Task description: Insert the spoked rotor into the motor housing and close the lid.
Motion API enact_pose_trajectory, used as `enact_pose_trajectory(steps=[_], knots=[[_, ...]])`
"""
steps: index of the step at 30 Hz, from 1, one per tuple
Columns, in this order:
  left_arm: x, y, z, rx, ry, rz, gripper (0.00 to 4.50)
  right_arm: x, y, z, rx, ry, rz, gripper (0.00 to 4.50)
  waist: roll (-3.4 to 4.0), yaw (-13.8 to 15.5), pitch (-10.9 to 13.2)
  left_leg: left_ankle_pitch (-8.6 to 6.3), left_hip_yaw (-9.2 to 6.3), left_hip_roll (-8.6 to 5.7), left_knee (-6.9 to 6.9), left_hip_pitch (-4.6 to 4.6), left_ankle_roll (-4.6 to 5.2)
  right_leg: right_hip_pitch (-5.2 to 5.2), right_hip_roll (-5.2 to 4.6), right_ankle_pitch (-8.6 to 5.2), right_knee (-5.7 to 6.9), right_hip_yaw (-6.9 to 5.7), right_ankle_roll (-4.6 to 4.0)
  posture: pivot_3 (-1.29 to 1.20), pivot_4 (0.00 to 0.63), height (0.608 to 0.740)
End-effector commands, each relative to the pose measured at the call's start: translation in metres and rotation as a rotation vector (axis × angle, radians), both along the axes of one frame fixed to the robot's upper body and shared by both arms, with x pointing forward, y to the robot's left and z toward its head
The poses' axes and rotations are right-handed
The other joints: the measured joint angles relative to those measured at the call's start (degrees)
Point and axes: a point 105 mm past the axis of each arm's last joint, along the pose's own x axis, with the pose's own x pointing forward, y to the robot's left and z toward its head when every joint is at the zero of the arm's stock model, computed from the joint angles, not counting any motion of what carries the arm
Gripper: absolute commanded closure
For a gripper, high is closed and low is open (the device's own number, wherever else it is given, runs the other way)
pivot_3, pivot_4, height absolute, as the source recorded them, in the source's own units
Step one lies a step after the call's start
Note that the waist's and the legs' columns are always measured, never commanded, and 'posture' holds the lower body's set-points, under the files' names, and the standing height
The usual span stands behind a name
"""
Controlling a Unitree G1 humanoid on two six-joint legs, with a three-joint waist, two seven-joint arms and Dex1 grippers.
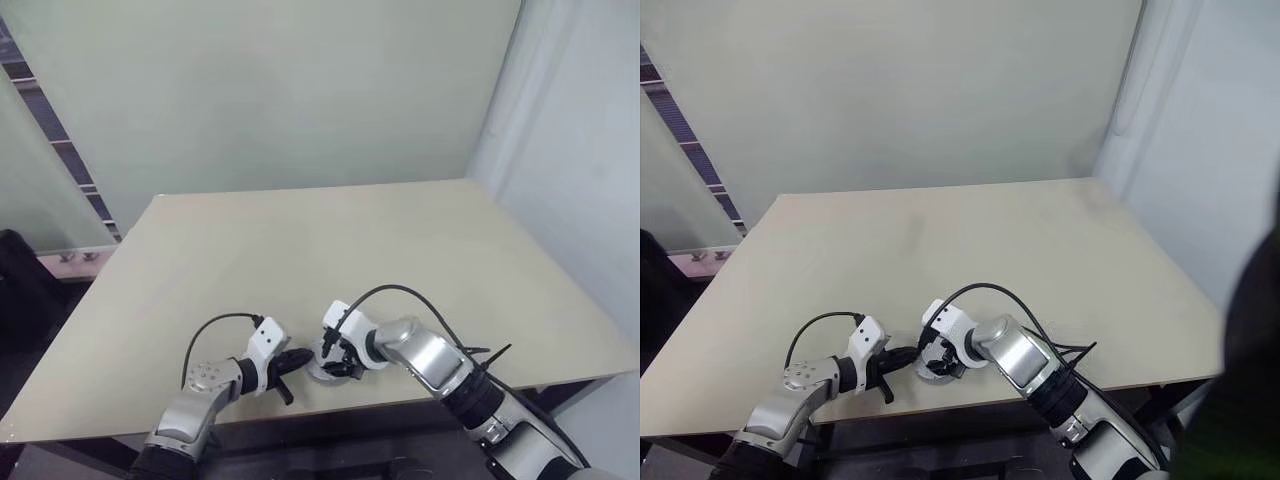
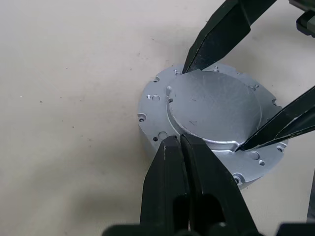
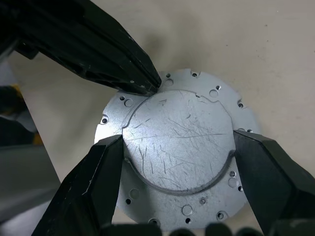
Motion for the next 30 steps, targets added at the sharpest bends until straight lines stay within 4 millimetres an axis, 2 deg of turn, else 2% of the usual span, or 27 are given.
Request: enact_pose_trajectory(steps=[1,3,10,14,18,22,26,30], knots=[[-0.003,-0.001,-0.007,0.027,0.022,-0.020,4.50,0.002,-0.001,0.012,0.074,0.042,-0.009,0.47,0.00,0.0,0.0,0.00,-0.01,-0.02,0.00,-0.02,0.00,0.00,-0.01,0.00,0.00,0.00,0.00,0.00,0.000,0.740],[-0.003,-0.001,-0.007,0.028,0.022,-0.021,4.50,0.005,-0.001,0.019,0.114,0.052,-0.034,0.03,0.00,0.0,0.0,0.00,0.00,-0.03,-0.02,-0.03,0.00,0.00,-0.01,0.00,-0.01,0.01,0.00,0.00,0.000,0.740],[-0.003,-0.002,-0.007,0.029,0.024,-0.028,4.50,0.016,-0.009,0.036,0.212,0.095,-0.126,0.03,0.01,0.0,0.0,0.00,-0.01,-0.01,-0.02,-0.02,0.01,0.00,-0.01,0.00,0.01,0.00,0.00,0.00,0.000,0.740],[-0.002,-0.003,-0.007,0.029,0.024,-0.032,4.50,0.032,-0.021,0.043,0.302,0.163,-0.283,0.03,0.01,0.0,0.0,0.00,0.00,-0.02,-0.02,-0.03,0.01,-0.01,-0.01,0.00,0.00,0.01,0.00,0.00,0.000,0.740],[-0.001,-0.004,-0.007,0.029,0.023,-0.037,4.50,0.039,-0.036,0.037,0.364,0.323,-0.442,0.03,0.01,0.0,0.0,0.00,0.00,-0.02,-0.02,-0.03,0.01,0.01,-0.01,0.00,0.01,0.01,0.00,0.00,0.000,0.740],[-0.001,-0.004,-0.007,0.028,0.021,-0.041,4.50,0.036,-0.047,0.026,0.406,0.489,-0.530,0.03,0.03,0.0,0.0,0.00,0.02,-0.04,-0.02,-0.04,0.01,0.02,-0.01,0.00,0.00,0.05,0.00,0.00,0.000,0.740],[-0.001,-0.005,-0.006,0.028,0.018,-0.042,4.50,0.030,-0.051,0.014,0.428,0.617,-0.588,0.03,0.05,0.0,0.0,0.01,0.01,-0.03,-0.09,-0.03,0.02,0.00,-0.01,0.00,0.01,0.04,0.00,0.00,0.000,0.740],[-0.002,-0.005,-0.005,0.028,0.018,-0.045,4.50,0.023,-0.045,0.010,0.517,0.742,-0.597,0.03,0.08,0.0,0.0,0.01,0.01,-0.03,-0.09,-0.02,0.02,0.01,-0.01,0.00,0.02,0.04,0.00,0.00,0.000,0.740]])
